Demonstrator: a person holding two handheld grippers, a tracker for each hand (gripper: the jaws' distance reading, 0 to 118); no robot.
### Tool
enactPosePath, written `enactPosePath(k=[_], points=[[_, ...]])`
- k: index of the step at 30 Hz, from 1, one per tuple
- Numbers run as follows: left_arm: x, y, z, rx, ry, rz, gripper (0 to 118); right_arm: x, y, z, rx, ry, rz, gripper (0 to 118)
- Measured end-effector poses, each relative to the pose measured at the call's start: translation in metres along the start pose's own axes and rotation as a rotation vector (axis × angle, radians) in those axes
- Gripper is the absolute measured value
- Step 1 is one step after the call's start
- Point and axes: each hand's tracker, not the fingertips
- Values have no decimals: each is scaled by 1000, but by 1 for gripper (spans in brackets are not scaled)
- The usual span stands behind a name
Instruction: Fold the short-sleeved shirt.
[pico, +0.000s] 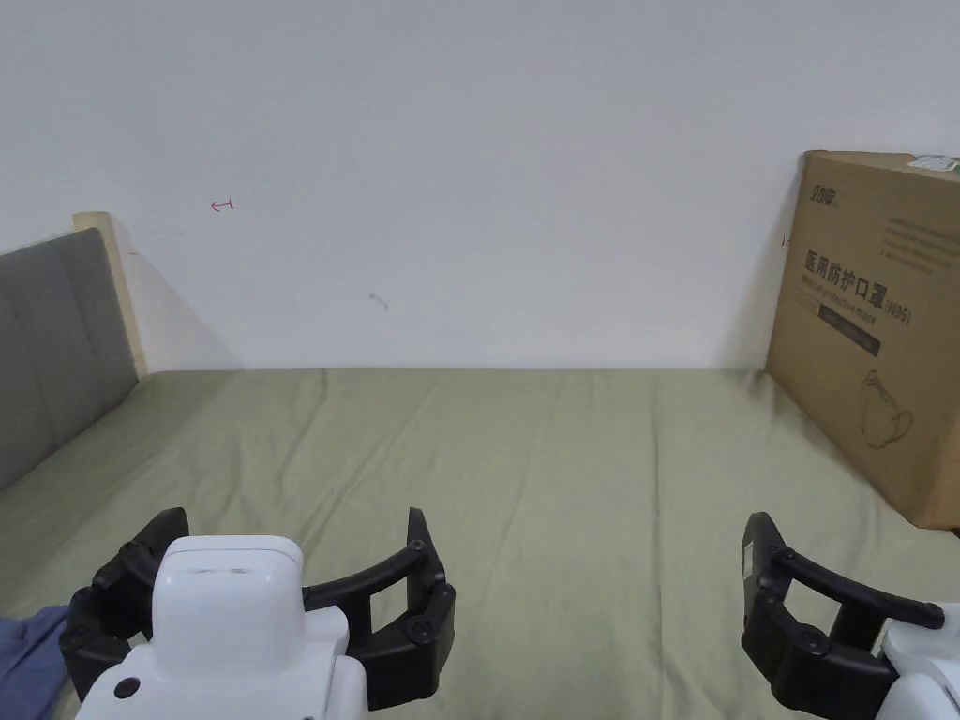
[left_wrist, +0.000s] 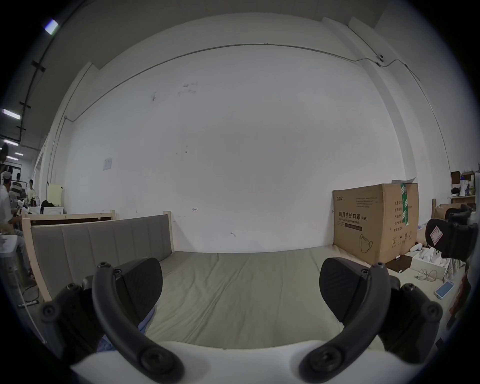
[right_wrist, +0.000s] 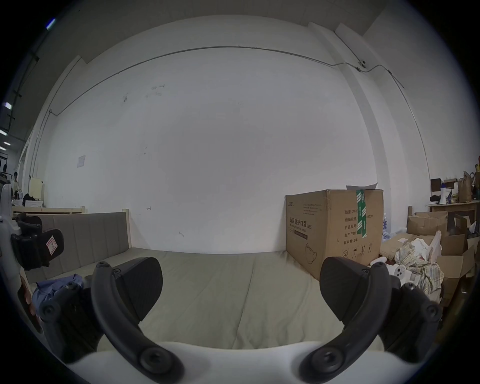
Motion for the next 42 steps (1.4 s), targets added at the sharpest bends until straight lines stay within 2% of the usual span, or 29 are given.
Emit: enactPosePath(k=[15, 18, 22, 26, 32, 33, 34, 35, 36, 37, 38, 39, 40, 41, 42], points=[[2, 3, 1, 13, -28, 3, 118, 6, 2, 2, -8, -24, -9, 118], [1, 4, 0, 10, -31, 6, 118, 9, 1, 3, -7, 5, -22, 118], [2, 5, -1, 8, -34, 7, 118, 5, 1, 4, 1, 9, -2, 118], [3, 5, 1, 19, -44, 4, 112, 2, 1, 4, 1, 25, 10, 118], [3, 7, 0, 10, -48, 7, 111, 4, -1, 2, -10, 9, -7, 118], [3, 6, 0, 9, -50, 7, 105, 5, -1, 2, -20, 15, -13, 118], [3, 6, 1, 7, -53, 5, 89, 6, 0, 2, -30, 26, -20, 117], [4, 6, 3, 10, -51, -1, 59, 7, 0, 2, -46, 48, -32, 114], [6, 7, 4, 9, -47, -7, 12, 8, 1, 3, -35, 81, -41, 96], [6, 7, 3, 6, -73, -15, 2, 9, 2, 5, -38, 94, -46, 75], [7, 8, 0, -22, -74, -28, 4, 9, 2, 7, -24, 99, -39, 58], [9, 8, -1, -29, -55, -27, 4, 5, 2, 8, -17, 40, 12, 58], [7, 7, -1, -39, -64, -17, 3, 1, 2, 5, -28, -9, 54, 4], [5, 6, -2, -51, -119, 14, 3, 0, 1, 4, -3, -22, 45, 0], [5, 6, -2, -48, -107, 10, 3, 6, 1, 2, -35, 90, -23, 0]])
